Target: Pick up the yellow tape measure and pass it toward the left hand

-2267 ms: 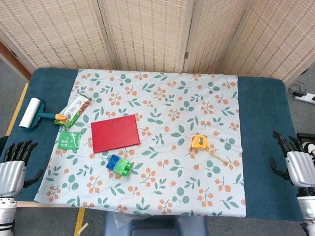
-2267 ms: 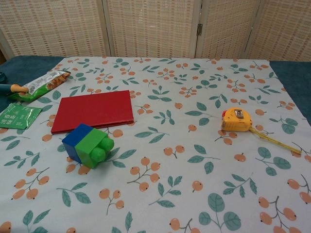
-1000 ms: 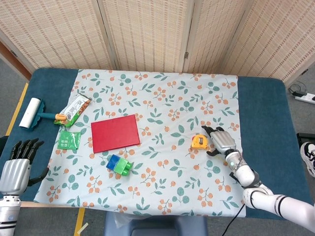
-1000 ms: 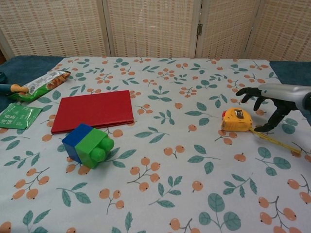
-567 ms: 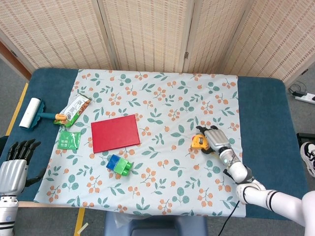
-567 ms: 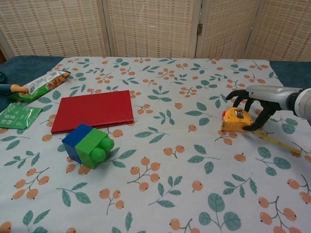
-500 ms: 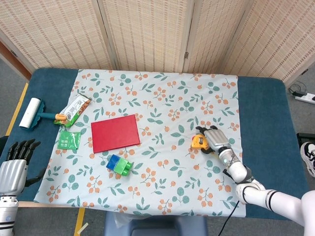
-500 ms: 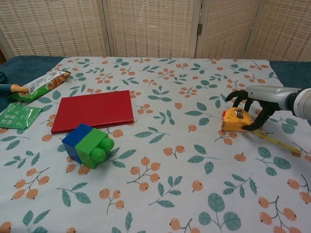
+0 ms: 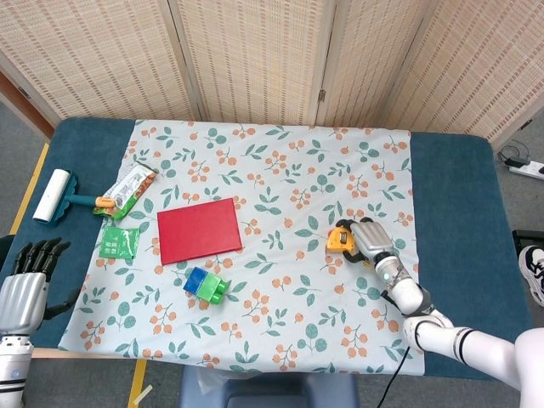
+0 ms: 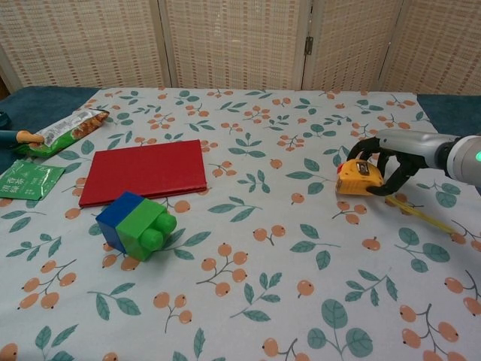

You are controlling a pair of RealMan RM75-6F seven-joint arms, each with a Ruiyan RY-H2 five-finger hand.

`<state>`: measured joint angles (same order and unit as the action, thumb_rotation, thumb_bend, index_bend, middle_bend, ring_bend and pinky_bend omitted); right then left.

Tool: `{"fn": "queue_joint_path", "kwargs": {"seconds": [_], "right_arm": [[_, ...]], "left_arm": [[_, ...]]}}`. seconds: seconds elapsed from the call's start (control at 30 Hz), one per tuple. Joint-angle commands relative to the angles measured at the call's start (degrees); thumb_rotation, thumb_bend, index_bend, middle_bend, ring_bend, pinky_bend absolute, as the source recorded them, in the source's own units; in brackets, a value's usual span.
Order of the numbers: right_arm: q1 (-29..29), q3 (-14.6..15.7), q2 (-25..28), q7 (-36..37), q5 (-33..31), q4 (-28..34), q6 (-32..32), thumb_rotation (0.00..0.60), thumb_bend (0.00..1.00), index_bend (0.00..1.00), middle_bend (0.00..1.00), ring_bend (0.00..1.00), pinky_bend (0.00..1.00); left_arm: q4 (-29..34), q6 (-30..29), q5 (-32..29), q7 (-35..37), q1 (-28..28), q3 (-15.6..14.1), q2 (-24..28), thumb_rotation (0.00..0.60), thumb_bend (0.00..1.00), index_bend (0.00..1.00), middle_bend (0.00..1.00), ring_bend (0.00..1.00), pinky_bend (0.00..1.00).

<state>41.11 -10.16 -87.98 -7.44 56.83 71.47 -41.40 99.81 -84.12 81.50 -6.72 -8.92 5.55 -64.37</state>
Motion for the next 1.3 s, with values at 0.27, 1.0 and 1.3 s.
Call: {"fn": "queue_joint_path", "kwargs": {"seconds": [0.27,1.0,1.3], "right_arm": [[-5.41,-4.63,2.18,21.51,6.53,10.51,-4.11,0.6,0.51,0.47,0.45,0.45,0.18],[-4.06,-4.49,-11.62,44.86,21.91,3.41,-12.42,0.6,0.51,0.47,0.44,0.45,0.18],[-2.54,-4.27,-13.51,44.61,22.83,2.01,-13.16,0.6,0.51,0.47,0.44,0.45,0.18]], "left_arm": [[4.3,7.96,1.05,2.27,-8.57,4.31,-3.94,0.6,0.33,0.18,0.13,0.1,0.06],[6.94,19.2,-8.52,-9.81,-25.47,10.3,-19.0,0.6,0.32,0.1,0.12,0.08,0.03],[3.94,19.85,-11.43,-14.29,-29.7,10.84,-25.06,0.6,0.32,0.09,0.12,0.08,0.03]]}}
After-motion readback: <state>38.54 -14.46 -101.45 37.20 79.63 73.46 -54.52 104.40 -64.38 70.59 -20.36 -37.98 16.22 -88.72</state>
